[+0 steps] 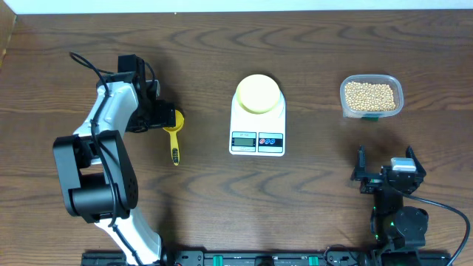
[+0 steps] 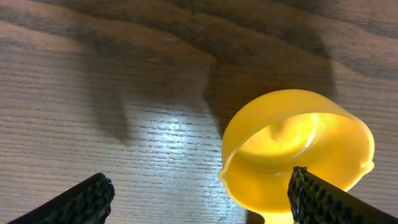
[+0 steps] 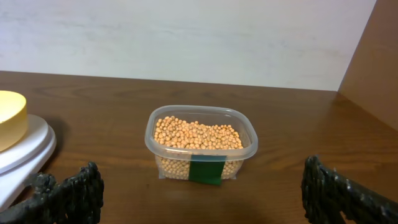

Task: Scoop item into bowl and weigh 50g on scale

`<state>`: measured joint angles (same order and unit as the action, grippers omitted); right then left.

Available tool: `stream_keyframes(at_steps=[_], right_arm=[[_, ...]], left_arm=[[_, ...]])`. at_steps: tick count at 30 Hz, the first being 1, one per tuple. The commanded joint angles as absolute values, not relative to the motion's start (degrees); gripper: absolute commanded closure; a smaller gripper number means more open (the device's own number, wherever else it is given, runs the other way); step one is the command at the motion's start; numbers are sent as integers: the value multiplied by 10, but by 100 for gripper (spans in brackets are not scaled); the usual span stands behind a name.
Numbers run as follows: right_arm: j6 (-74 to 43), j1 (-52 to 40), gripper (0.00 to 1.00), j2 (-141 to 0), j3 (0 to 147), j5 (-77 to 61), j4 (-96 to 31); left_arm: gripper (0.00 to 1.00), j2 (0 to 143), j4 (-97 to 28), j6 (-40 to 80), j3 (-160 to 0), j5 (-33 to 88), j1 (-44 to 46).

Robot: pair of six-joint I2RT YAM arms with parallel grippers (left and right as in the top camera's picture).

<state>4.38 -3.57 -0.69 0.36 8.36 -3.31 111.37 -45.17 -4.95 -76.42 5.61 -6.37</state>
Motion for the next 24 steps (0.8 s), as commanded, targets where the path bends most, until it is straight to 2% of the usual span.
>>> stream_keyframes(at_steps=[1, 15, 16, 20, 24], right_arm=[[37, -37, 1, -3, 3, 84, -36], [37, -37, 1, -3, 3, 84, -36], [37, -37, 1, -3, 3, 84, -36], [37, -37, 1, -3, 3, 84, -36], [37, -37, 1, -3, 3, 84, -36]], left_arm=[[9, 1135, -455, -54, -759, 49, -67], [10, 1156, -448, -54, -759, 48, -67], [12, 1156, -448, -54, -759, 48, -67], [37, 1156, -444, -53, -759, 49, -67], [52, 1156, -444, -54, -759, 49, -67]])
